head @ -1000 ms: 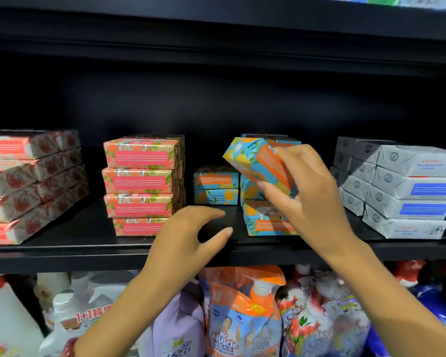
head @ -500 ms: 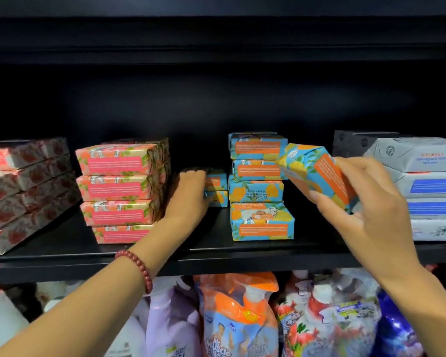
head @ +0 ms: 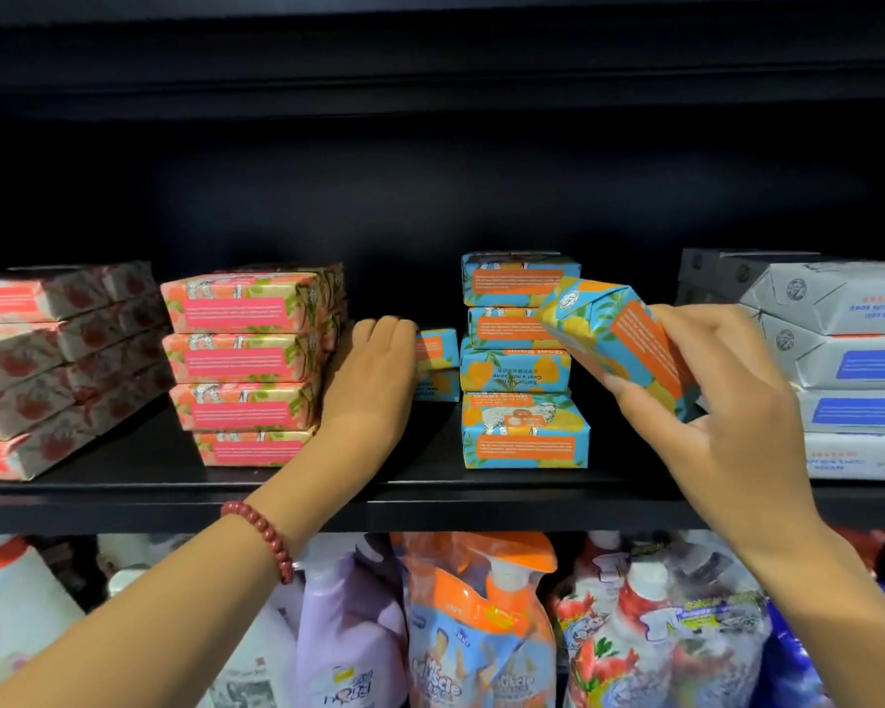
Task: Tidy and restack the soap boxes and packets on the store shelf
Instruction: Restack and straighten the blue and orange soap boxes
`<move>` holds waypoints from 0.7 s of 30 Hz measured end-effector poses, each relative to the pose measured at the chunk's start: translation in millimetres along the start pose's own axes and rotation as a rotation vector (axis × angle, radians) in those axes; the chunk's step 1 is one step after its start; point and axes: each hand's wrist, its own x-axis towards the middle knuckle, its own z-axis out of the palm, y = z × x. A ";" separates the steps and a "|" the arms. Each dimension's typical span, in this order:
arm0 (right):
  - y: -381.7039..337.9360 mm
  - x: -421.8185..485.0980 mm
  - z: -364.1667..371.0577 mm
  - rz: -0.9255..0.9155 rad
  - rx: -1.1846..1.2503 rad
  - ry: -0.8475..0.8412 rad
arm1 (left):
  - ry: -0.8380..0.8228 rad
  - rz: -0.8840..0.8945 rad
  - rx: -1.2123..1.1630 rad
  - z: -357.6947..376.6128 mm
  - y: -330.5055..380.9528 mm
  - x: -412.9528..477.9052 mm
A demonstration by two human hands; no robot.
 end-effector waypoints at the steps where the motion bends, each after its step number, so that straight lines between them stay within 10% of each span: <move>1: -0.1 0.2 -0.4 -0.010 -0.003 0.001 | 0.028 -0.028 -0.015 -2.7 2.0 0.3; 10: -6.5 5.3 11.3 -0.191 -0.124 -0.222 | 0.462 -0.046 -0.470 -27.9 19.4 -46.6; 21: -8.9 2.4 36.2 -0.357 -0.256 -0.290 | 0.457 -0.016 -0.632 -50.7 8.7 -70.0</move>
